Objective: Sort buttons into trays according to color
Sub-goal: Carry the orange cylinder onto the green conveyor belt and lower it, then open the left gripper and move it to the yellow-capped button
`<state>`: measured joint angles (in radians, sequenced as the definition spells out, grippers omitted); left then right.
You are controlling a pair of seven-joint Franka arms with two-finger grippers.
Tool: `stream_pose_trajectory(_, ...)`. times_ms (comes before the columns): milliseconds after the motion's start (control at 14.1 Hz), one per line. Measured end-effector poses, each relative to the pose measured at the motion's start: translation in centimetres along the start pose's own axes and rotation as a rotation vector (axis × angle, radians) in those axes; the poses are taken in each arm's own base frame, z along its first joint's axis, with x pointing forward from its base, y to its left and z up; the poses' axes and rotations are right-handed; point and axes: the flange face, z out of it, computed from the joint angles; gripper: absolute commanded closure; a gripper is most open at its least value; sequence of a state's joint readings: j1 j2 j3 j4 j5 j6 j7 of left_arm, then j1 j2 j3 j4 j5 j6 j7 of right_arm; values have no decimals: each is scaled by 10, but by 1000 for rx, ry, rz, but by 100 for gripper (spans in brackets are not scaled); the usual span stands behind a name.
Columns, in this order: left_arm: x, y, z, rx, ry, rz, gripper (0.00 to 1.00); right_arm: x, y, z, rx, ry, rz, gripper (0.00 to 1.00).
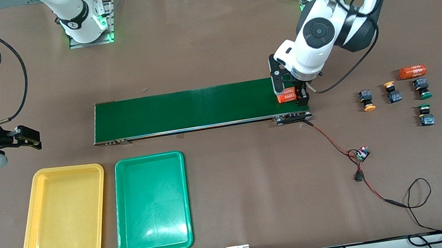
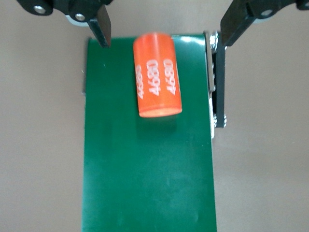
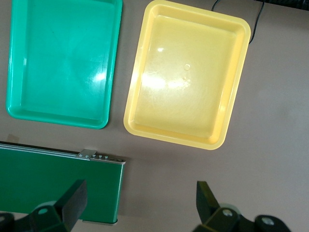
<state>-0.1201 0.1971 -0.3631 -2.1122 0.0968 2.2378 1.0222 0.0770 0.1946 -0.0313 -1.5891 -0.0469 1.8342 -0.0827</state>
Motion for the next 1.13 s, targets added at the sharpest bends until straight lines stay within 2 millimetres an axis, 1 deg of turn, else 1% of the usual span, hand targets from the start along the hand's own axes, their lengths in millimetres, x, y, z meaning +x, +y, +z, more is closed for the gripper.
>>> stream_pose_trajectory(142,-8,-1,-22,24,-6,-21,0,0,0,0,0,0,0,0)
stream_pose_trajectory(212,-19,-7,-32,43,-1,-49,0,0,0,0,0,0,0,0)
stream_pose_trajectory(283,-36,-17,-46,66,6,-84,0,0,1,0,0,0,1,0)
stream_pose_trajectory(425,-74,-39,-80,124,22,-163,0,0,1,0,0,0,2,0)
stream_pose_trajectory(566,-108,-54,-112,150,23,-239,0,0,2,1,0,0,3,0)
stream_pose_trajectory(637,-128,-61,-122,152,23,-301,0,0,2,1,0,0,3,0)
stream_pose_trajectory(708,-155,-68,-122,142,21,-381,0,1,2,2,0,-1,3,0)
stream_pose_trajectory(778,-190,-74,-114,118,26,-478,0,1,2,2,0,-1,3,0)
stream_pose_trajectory(920,-260,-84,-81,34,72,-646,0,1,2,3,0,-2,3,0)
stream_pose_trajectory(991,-286,-86,-61,-9,88,-710,0,1,2,3,0,-2,3,0)
stream_pose_trajectory(1061,-304,-86,-43,-49,97,-770,0,1,2,4,0,-3,3,0)
stream_pose_trajectory(1132,-315,-86,-27,-90,95,-836,0,1,2,4,0,-3,3,0)
